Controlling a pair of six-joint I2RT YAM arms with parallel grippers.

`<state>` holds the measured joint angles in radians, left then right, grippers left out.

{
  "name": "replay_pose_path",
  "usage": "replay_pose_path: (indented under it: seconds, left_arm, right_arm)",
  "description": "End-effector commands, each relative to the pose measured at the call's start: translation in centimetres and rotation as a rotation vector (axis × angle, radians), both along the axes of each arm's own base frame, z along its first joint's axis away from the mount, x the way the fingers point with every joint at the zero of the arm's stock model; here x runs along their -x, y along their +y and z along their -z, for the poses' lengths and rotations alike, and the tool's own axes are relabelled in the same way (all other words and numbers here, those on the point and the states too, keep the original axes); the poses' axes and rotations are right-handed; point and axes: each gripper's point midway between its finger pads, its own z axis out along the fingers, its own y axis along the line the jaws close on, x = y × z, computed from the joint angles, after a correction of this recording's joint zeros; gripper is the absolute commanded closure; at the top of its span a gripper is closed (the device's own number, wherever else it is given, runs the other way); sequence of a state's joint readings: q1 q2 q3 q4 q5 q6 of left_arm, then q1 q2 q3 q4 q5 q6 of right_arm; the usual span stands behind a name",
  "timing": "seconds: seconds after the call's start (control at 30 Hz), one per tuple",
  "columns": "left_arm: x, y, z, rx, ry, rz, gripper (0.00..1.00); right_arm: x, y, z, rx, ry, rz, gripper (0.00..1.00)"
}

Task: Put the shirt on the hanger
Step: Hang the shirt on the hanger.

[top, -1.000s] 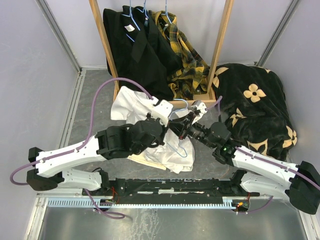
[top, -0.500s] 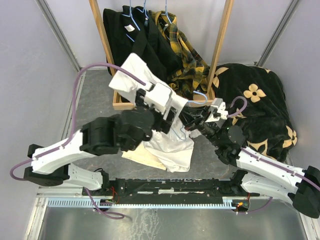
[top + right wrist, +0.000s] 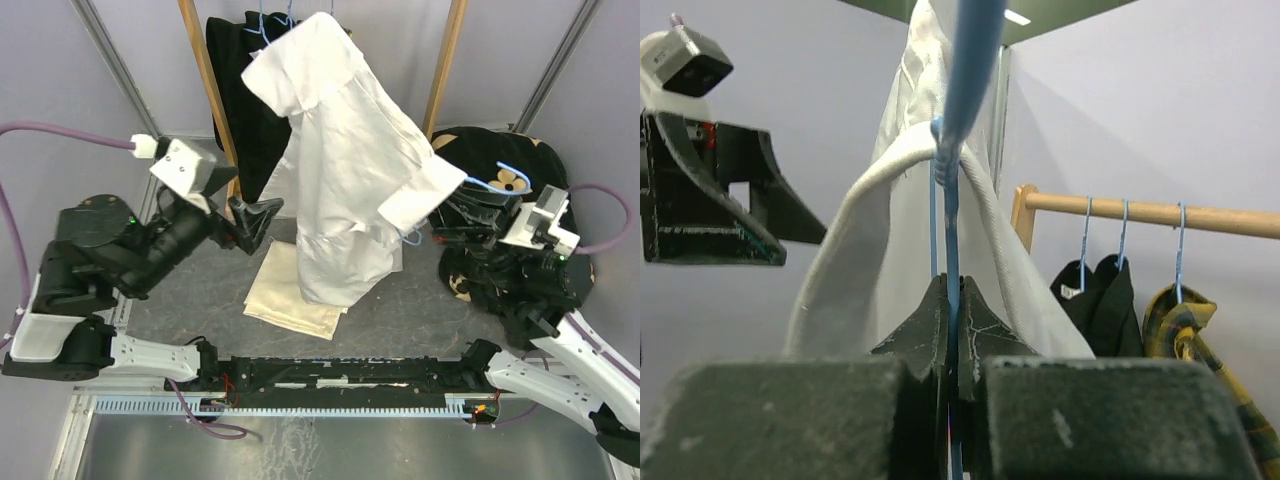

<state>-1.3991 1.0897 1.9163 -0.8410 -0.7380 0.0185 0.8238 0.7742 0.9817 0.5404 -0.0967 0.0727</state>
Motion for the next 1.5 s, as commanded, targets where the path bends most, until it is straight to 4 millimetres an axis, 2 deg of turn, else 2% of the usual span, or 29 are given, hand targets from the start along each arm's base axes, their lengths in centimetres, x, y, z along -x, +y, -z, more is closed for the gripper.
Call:
replay_pose_path:
  seconds: [0.0,0.17,0.3,0.43,0.57,0.73,0.9,1.1,1.33,1.47]
  left_arm:
    - [1.7,0.3,-0.2,-0.100,-0.076,0.150,0.06]
    - [2.7,-0.6,3.3,-0.307,-0.088,0.256,0.02]
    - [4.1,-2.3,5.0,-0.352,-0.074,0.374,0.04]
    - [6.0,-4.0,6.9,-0.402,-0.060,0.515,0.07]
    - [6.6,-5.2,9.3,-0.466,-0.017,0.569,0.05]
    - [6.9,-6.5,12.3,-0.571,0.042,0.606,0.02]
    - [7.1,-7.7,13.6,-0.624,0.054,0.638,0.02]
    - [7.7,-8.8,13.3,-0.619,0.060,0.689,0.08]
    - [7.8,-9.6,16.1,-0.674,0.094,0.703,0.09]
    - [8.1,-10.7,16.7,-0.670,0.103,0.729,0.16]
  right_arm:
    - [0.0,1.5,5.5,0.126,0.098,-0.060,1.00]
    - [1.0,2.7,11.8,0.223,0.192,-0.153,1.00]
    - [1.6,3.2,16.6,0.293,0.266,-0.201,1.00]
    - [2.9,3.6,19.7,0.329,0.310,-0.274,1.00]
    - [4.4,3.9,21.9,0.372,0.340,-0.354,1.00]
    - [6.4,4.2,23.2,0.452,0.354,-0.450,1.00]
    - [7.8,4.2,23.8,0.523,0.357,-0.511,1.00]
    - [9.9,4.1,23.3,0.560,0.350,-0.616,1.00]
    - [11.1,3.7,21.8,0.570,0.320,-0.657,1.00]
    - [11.8,3.8,21.6,0.591,0.317,-0.700,1.00]
